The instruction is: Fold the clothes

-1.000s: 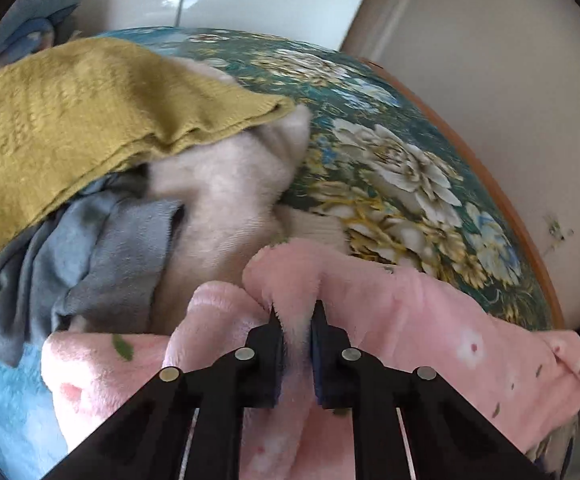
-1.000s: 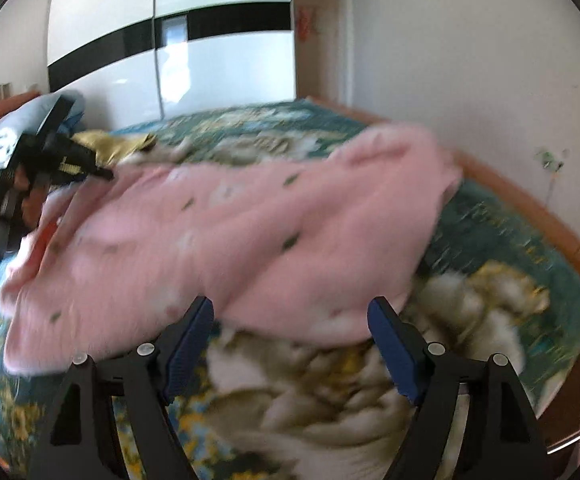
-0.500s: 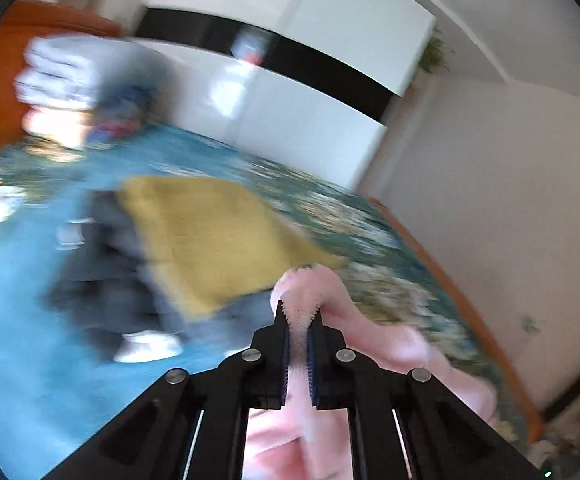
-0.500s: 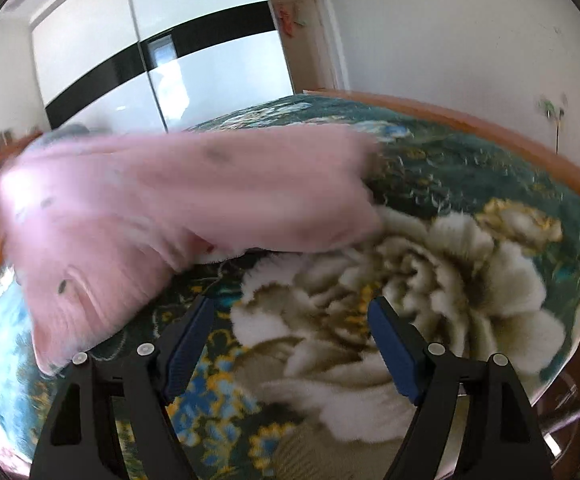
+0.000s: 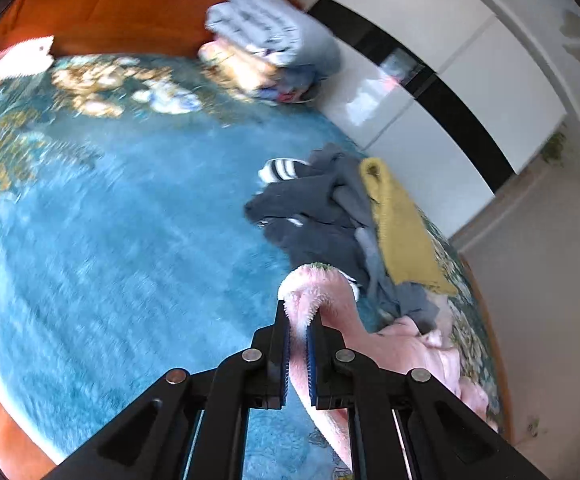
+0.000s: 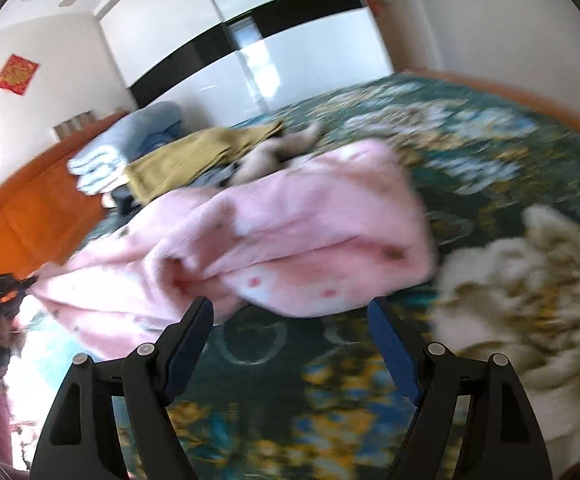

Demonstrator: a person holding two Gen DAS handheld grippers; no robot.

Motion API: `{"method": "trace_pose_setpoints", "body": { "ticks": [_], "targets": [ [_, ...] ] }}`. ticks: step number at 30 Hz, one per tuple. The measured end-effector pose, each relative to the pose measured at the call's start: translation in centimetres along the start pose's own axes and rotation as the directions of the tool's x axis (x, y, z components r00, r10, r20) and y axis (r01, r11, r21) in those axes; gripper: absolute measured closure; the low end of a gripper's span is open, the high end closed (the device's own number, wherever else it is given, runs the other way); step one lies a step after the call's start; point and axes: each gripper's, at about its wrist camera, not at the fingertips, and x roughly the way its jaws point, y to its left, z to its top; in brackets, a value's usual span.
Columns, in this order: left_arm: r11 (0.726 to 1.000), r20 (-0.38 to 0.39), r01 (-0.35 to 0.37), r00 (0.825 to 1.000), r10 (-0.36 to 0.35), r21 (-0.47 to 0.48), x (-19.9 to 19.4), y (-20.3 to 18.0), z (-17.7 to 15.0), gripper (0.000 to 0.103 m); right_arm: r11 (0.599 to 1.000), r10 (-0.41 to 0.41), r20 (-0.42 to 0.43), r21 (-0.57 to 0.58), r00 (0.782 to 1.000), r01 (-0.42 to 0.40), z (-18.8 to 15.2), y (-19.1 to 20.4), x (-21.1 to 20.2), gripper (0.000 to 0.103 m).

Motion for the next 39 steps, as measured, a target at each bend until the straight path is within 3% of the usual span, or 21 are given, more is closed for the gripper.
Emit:
{"method": "trace_pose_setpoints", "body": {
  "ticks": [2, 5, 9, 12, 13, 14, 16, 18, 20, 22, 23, 25, 26, 28, 29, 31, 33, 35, 37, 39],
  "targets": [
    [0.999, -0.012, -0.021, 1.000, 0.021, 0.049, 1.2, -0.3, -0.6, 0.096, 0.997, 0.030, -0.006, 0.075, 1.000, -0.030, 0.5, -0.9, 1.0, 0.023],
    [0.999, -0.061, -0.028, 0.998, 0.030, 0.026, 3.7, 1.3, -1.2, 0.096, 0.977, 0.086, 0.004, 0.194, 0.996, -0.085, 1.4, -2.3, 2.1, 0.023],
    [0.999, -0.124, -0.050, 0.991, 0.047, -0.019, 6.7, 2.7, -1.8, 0.096, 0.916, 0.268, -0.014, 0.313, 0.963, -0.251, 3.4, -3.0, 5.6, 0.023],
    [0.999, -0.122, -0.020, 0.992, 0.017, -0.026, 7.6, 2.4, -1.6, 0.096, 0.874, 0.272, -0.034, 0.427, 0.962, -0.232, 5.0, -3.9, 8.7, 0.024],
    [1.000, -0.114, -0.006, 0.993, 0.003, -0.027, 7.7, 2.1, -1.4, 0.096, 0.866, 0.259, -0.035, 0.451, 0.965, -0.216, 5.5, -4.2, 9.2, 0.033],
    [1.000, -0.104, 0.005, 0.995, -0.008, -0.027, 7.8, 1.9, -0.9, 0.096, 0.864, 0.240, -0.037, 0.464, 0.970, -0.197, 5.9, -4.3, 9.5, 0.057],
    [1.000, -0.076, 0.018, 0.997, -0.020, -0.018, 7.9, 1.3, -0.1, 0.096, 0.871, 0.163, -0.071, 0.479, 0.984, -0.110, 7.1, -4.3, 10.1, 0.083],
    [0.999, -0.019, 0.020, 1.000, -0.020, 0.028, 7.3, 0.0, 1.2, 0.097, 0.879, 0.131, -0.092, 0.470, 0.987, -0.073, 8.7, -3.6, 10.3, 0.086],
    [0.996, 0.052, 0.064, 0.996, -0.067, 0.062, 6.1, -1.5, 2.9, 0.098, 0.903, 0.117, -0.095, 0.424, 0.989, -0.067, 11.8, -2.0, 10.4, 0.086],
    [0.989, 0.149, 0.123, 0.980, -0.134, 0.078, 3.5, -2.7, 5.5, 0.098, 0.932, 0.130, -0.072, 0.349, 0.989, -0.097, 16.1, 1.3, 9.7, 0.087],
    [0.985, 0.217, 0.145, 0.963, -0.162, 0.090, 1.4, -2.8, 6.9, 0.098, 0.946, 0.139, -0.042, 0.302, 0.989, -0.120, 18.3, 3.2, 9.0, 0.087],
    [0.976, 0.348, 0.186, 0.912, -0.215, 0.117, -2.8, -3.1, 9.5, 0.098, 0.965, 0.181, 0.063, 0.179, 0.981, -0.189, 22.7, 7.6, 6.4, 0.088],
    [0.975, 0.409, 0.179, 0.886, -0.218, 0.132, -4.7, -3.0, 10.5, 0.098, 0.968, 0.211, 0.118, 0.110, 0.970, -0.224, 24.7, 9.9, 5.2, 0.088],
    [0.984, 0.508, 0.100, 0.846, -0.164, 0.151, -7.5, -1.9, 11.3, 0.098, 0.961, 0.275, 0.204, -0.031, 0.940, -0.275, 27.5, 14.5, 3.5, 0.088],
    [0.989, 0.515, 0.064, 0.848, -0.126, 0.137, -7.6, -0.9, 11.3, 0.098, 0.957, 0.288, 0.207, -0.080, 0.935, -0.278, 28.1, 16.3, 3.6, 0.088],
    [0.996, 0.472, -0.001, 0.881, -0.039, 0.085, -6.1, 1.8, 10.8, 0.098, 0.956, 0.273, 0.158, -0.155, 0.949, -0.250, 28.6, 19.3, 6.0, 0.088],
    [0.999, 0.356, -0.054, 0.933, 0.050, 0.000, -2.8, 5.2, 9.8, 0.098, 0.962, 0.224, 0.060, -0.173, 0.973, -0.211, 27.7, 20.4, 10.5, 0.087],
    [0.991, 0.209, -0.085, 0.972, 0.104, -0.101, 1.2, 8.7, 8.1, 0.098, 0.973, 0.166, -0.069, -0.153, 0.984, -0.175, 25.7, 20.4, 16.3, 0.087],
    [0.981, 0.115, -0.104, 0.986, 0.124, -0.163, 3.8, 11.0, 6.2, 0.098, 0.980, 0.142, -0.184, -0.114, 0.973, -0.165, 22.7, 19.4, 20.9, 0.087],
    [0.974, 0.061, -0.128, 0.988, 0.141, -0.186, 5.7, 12.0, 4.7, 0.098, 0.983, 0.129, -0.243, -0.100, 0.961, -0.157, 20.2, 18.0, 22.9, 0.087]
  ]
}}
